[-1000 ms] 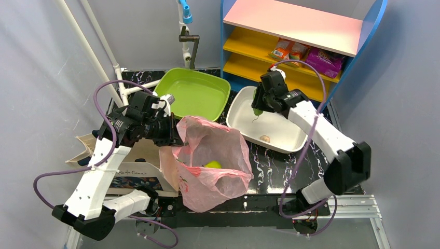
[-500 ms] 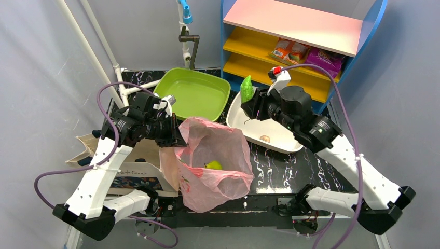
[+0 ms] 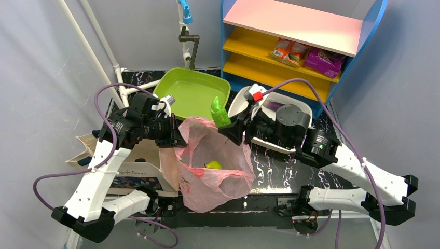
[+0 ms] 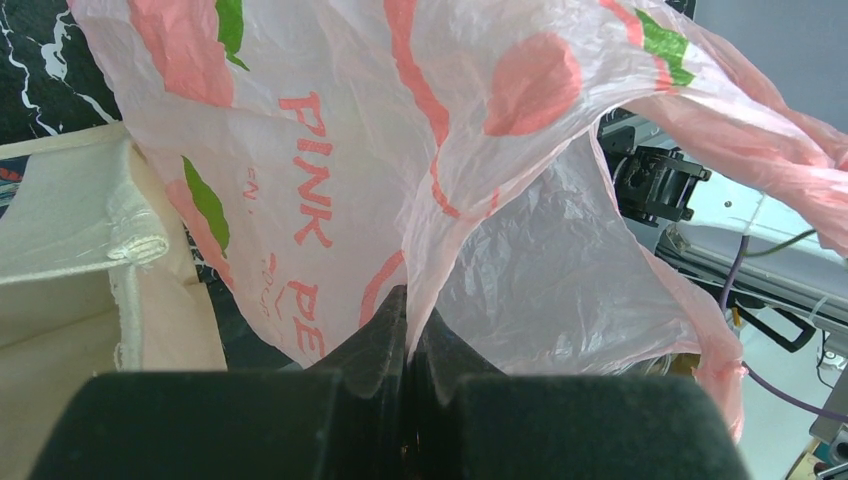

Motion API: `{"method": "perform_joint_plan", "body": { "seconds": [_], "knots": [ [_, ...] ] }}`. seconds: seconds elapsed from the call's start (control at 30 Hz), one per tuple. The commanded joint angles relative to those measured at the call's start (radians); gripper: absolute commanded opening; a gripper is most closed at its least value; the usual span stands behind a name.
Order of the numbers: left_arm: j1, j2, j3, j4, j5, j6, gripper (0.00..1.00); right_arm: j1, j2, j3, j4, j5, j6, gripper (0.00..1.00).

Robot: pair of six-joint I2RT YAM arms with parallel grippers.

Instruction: Place the food into the grocery bag and tie it

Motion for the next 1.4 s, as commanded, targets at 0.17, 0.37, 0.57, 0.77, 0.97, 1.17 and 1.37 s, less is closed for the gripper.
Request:
{"method": "perform_joint_plan", "body": {
  "seconds": [0.17,0.37,0.57,0.77,0.97,1.17,1.37],
  "knots": [
    [-0.006,-0.041,-0.018,-0.021,0.009,-0.001,0.00,0.105,0.066,0.011,0.030,-0.009,-0.024,0.31],
    [-0.005,-0.049,-0.022,-0.022,0.006,-0.001,0.00,0.128,0.092,0.036,-0.007,0.015,0.001,0.69],
    [-0.006,-0.053,-0.021,-0.026,0.000,0.002,0.00,0.131,0.122,0.084,-0.070,0.026,0.009,0.80],
    [-0.006,-0.053,-0.018,-0.026,-0.004,0.004,0.00,0.131,0.130,0.094,-0.037,0.064,0.003,0.83],
    [-0.006,-0.051,-0.018,-0.025,-0.006,0.002,0.00,0.131,0.133,0.129,-0.038,0.164,-0.014,0.84],
    [-0.006,-0.054,-0.019,-0.028,-0.012,0.004,0.00,0.129,0.107,0.121,0.005,0.313,-0.059,0.84],
    [-0.005,-0.048,-0.015,-0.028,-0.013,0.004,0.00,0.108,0.108,0.132,-0.025,0.561,-0.009,0.86]
  ]
}}
